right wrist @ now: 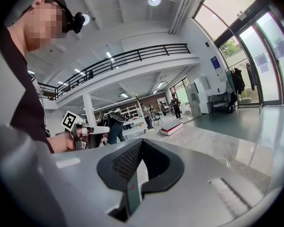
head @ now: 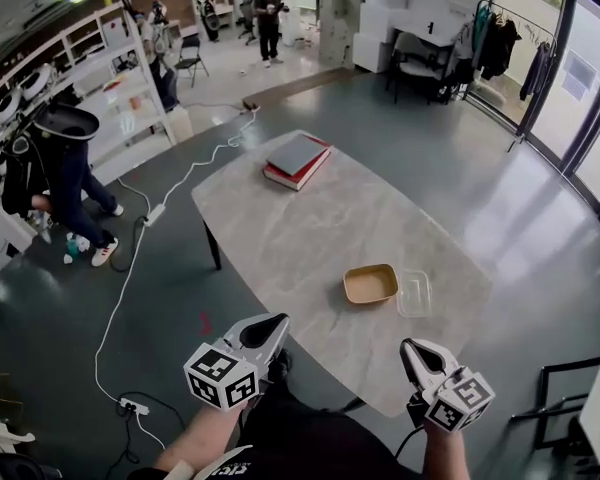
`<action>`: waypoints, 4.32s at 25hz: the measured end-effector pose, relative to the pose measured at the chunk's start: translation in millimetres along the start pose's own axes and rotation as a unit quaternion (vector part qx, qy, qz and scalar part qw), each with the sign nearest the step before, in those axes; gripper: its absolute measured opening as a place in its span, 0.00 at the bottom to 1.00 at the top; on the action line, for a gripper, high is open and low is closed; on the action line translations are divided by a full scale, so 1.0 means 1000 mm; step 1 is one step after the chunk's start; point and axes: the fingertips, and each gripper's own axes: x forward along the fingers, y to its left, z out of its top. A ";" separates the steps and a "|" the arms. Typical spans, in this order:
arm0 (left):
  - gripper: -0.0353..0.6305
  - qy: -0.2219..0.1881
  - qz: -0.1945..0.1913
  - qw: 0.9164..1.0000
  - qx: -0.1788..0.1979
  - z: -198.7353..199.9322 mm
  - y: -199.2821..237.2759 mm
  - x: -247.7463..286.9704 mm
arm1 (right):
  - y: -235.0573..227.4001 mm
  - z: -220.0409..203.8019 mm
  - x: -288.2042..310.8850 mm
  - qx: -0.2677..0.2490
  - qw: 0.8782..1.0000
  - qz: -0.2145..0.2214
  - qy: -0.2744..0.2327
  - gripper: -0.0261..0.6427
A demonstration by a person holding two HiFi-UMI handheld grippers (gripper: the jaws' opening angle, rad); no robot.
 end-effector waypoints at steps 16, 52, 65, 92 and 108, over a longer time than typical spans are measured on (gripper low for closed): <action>0.06 0.045 -0.146 0.988 0.035 0.071 0.107 0.128 | -0.050 0.043 0.114 0.023 0.989 -0.141 -0.029 0.04; 0.06 0.107 -0.259 0.959 0.039 0.050 0.056 0.222 | -0.130 -0.026 0.102 0.020 0.965 -0.243 0.096 0.10; 0.06 0.109 -0.248 0.962 0.036 0.046 0.054 0.233 | -0.182 -0.070 0.114 0.027 0.956 -0.232 0.180 0.21; 0.06 0.139 -0.179 0.974 0.027 0.036 0.091 0.221 | -0.265 -0.212 0.125 0.025 0.906 -0.209 0.368 0.28; 0.06 0.145 -0.140 0.979 0.017 0.039 0.113 0.201 | -0.279 -0.249 0.129 0.001 0.874 -0.215 0.435 0.22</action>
